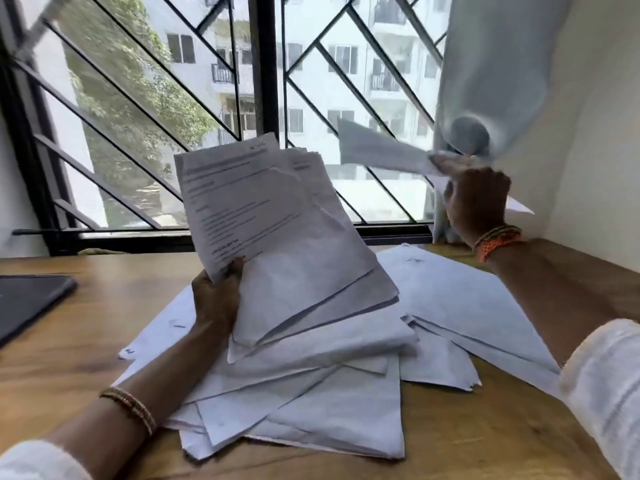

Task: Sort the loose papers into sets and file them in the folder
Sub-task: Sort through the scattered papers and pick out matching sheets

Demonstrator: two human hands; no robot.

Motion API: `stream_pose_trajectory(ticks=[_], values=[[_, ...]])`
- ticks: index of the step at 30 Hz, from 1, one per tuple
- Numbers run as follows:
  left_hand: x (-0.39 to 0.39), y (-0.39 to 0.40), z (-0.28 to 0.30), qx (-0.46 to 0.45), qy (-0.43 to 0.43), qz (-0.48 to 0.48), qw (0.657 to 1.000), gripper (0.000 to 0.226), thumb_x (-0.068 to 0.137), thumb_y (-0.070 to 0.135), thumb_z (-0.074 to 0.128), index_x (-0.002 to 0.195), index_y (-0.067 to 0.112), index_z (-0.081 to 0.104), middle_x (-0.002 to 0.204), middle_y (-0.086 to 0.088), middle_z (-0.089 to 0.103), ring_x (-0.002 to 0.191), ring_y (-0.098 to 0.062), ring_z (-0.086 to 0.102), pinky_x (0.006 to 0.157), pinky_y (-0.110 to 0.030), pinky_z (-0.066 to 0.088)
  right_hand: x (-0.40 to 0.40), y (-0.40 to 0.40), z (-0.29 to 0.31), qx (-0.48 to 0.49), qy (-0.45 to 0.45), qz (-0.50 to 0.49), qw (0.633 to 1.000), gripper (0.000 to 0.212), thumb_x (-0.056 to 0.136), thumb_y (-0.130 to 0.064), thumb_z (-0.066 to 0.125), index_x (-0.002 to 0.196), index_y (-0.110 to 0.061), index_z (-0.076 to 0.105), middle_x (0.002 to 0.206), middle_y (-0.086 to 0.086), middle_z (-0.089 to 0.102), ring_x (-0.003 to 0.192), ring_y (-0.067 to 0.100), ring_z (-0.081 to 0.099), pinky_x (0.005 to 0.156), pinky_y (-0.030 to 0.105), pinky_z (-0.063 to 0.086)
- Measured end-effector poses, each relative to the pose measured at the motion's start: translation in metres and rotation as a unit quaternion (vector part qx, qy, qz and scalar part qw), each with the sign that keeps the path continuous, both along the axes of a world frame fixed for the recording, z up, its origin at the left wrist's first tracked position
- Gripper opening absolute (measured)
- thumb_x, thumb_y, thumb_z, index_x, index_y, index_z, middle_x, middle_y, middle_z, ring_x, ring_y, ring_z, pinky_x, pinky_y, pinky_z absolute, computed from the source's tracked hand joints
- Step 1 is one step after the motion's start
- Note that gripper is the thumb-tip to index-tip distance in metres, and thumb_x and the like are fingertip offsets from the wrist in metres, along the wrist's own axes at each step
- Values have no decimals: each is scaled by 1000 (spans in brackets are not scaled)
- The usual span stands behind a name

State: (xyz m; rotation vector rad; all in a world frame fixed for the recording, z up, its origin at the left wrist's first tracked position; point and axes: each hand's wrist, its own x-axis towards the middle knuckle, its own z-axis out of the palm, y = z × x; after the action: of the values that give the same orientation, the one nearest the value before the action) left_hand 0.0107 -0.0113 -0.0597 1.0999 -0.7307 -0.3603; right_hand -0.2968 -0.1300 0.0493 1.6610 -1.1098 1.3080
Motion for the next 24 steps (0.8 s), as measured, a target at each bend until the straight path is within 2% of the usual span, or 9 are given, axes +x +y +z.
stream_pose_trajectory(ticks=[5,8,10,13,15,17,18,20,24], values=[[1,-7,-5,-16,5,32,999,14,89,15,64,91,1,62,93,-8,58,85,-16,48,46,-6,36,31,-3,-65,85,204,-21,975,37,72,-5,38,84,-13,72,55,7,61,45,29,60,42,27,43],[10,-3,2,-27,26,46,998,18,89,17,65,95,-1,62,95,-7,58,87,-15,48,49,-11,37,43,-8,-96,215,212,-42,952,19,67,3,62,69,-14,70,54,5,60,47,27,62,44,27,45],[17,-1,5,-36,45,54,997,22,90,16,64,105,0,62,102,-6,59,91,-14,50,50,-4,37,52,-6,-104,245,235,-39,940,22,69,2,64,77,-17,72,66,5,67,60,27,67,54,31,49],[20,-2,6,-43,67,31,996,29,89,16,66,112,-1,63,106,-7,63,93,-14,56,54,-3,42,76,17,-107,160,296,146,930,41,67,4,54,91,-24,72,78,-1,72,66,20,69,75,34,52],[17,-4,3,-28,58,18,998,29,88,15,66,111,-2,63,104,-6,63,92,-14,58,58,-7,44,98,47,-110,103,310,269,906,35,73,-4,58,95,-25,75,86,0,74,77,20,70,74,30,53],[17,-7,-1,1,40,13,999,27,88,15,66,111,1,63,103,-4,62,91,-16,57,66,-18,45,107,78,-110,204,280,407,845,18,81,-21,69,98,-19,76,97,2,74,92,20,69,80,32,55],[18,-8,-4,19,30,14,999,28,88,15,66,112,1,63,103,-5,62,91,-18,59,72,-22,45,103,88,-106,310,251,430,810,23,82,-31,72,101,-19,76,102,0,73,96,15,68,84,30,53],[23,-12,-9,44,17,15,999,33,85,19,69,112,0,64,107,-9,65,97,-26,63,83,-32,50,79,89,-93,478,209,393,757,38,81,-44,71,110,-20,73,113,-6,70,106,5,63,95,26,48],[28,-11,-4,42,33,40,998,42,79,28,71,113,4,64,108,-8,66,100,-24,64,94,-38,51,10,60,-71,634,180,195,726,69,77,-61,66,133,-22,56,141,-5,51,129,11,45,110,31,30]])
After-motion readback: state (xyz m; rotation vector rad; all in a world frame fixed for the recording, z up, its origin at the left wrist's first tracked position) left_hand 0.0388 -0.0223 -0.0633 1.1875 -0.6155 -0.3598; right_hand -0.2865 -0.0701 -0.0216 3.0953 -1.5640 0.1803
